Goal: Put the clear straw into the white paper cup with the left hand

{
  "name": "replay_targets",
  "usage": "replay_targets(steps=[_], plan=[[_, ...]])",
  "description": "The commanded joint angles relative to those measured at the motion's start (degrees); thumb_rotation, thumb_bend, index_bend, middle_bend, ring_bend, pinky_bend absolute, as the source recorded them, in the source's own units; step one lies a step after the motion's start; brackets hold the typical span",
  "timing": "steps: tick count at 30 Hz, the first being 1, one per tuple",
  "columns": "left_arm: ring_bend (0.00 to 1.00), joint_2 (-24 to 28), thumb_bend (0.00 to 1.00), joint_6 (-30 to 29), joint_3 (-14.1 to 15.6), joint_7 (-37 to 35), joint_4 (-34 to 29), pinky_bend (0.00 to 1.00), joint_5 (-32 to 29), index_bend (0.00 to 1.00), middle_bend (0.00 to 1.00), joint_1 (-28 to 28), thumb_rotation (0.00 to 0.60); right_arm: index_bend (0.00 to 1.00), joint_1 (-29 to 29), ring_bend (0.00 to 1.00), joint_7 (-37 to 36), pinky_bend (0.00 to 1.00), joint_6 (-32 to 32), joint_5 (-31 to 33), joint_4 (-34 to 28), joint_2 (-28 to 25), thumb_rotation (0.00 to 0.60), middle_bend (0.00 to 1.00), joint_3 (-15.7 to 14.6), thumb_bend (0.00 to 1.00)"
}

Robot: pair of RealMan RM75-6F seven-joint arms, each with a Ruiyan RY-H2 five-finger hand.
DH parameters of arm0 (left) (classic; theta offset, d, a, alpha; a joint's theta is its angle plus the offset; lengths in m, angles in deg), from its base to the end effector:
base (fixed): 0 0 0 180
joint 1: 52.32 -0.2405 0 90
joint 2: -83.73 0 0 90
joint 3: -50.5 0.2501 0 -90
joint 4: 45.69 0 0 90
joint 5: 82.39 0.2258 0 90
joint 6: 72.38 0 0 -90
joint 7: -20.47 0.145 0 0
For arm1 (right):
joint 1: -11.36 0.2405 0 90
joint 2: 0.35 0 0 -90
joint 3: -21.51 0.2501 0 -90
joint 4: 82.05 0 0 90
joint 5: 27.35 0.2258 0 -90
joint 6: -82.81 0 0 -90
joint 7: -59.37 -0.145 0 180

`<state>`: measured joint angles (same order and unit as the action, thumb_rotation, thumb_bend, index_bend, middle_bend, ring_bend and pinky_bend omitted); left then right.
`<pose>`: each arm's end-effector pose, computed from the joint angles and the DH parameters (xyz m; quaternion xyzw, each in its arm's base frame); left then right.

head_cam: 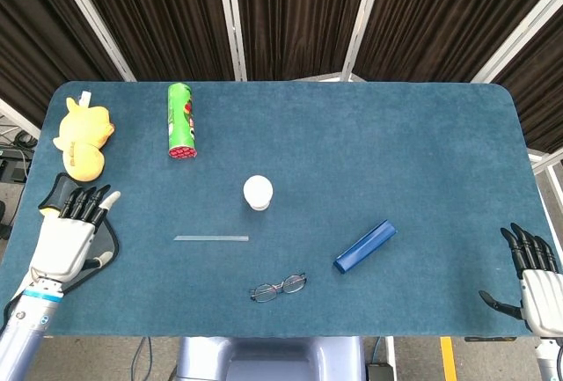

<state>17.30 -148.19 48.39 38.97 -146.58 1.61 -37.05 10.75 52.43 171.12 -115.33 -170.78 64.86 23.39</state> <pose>-0.2489 0.2227 0.0936 -0.6925 -0.3355 -0.3481 0.5355 -0.3323 -0.1488 0.1454 0.5618 -0.4183 0.4021 0.5897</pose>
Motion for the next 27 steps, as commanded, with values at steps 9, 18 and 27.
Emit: replay_targets(steps=[9,18,27], plan=[[0.0,-3.7,0.14,7.1,-2.6,5.3,-3.3,0.01,-7.5,0.3,0.02,4.5,0.6,0.0,0.0,0.0,-0.3,0.0,-0.1,0.0,0.0,-0.1,0.6,0.0,0.0,0.08],[0.02,-13.2,0.25,9.2,-6.6,16.9,-3.6,0.05,-20.8,0.5,0.08,9.6,0.6,0.0,0.1,0.0,-0.8,0.0,-0.3,-0.1,0.1,-0.2,0.6,0.0,-0.1,0.08],[0.02,-20.8,0.27,7.6,-8.3,24.8,-2.2,0.05,-30.1,0.51,0.08,13.7,0.6,0.0,0.2,0.0,-1.3,0.0,-0.4,-0.2,0.3,-0.4,0.6,0.0,-0.2,0.08]])
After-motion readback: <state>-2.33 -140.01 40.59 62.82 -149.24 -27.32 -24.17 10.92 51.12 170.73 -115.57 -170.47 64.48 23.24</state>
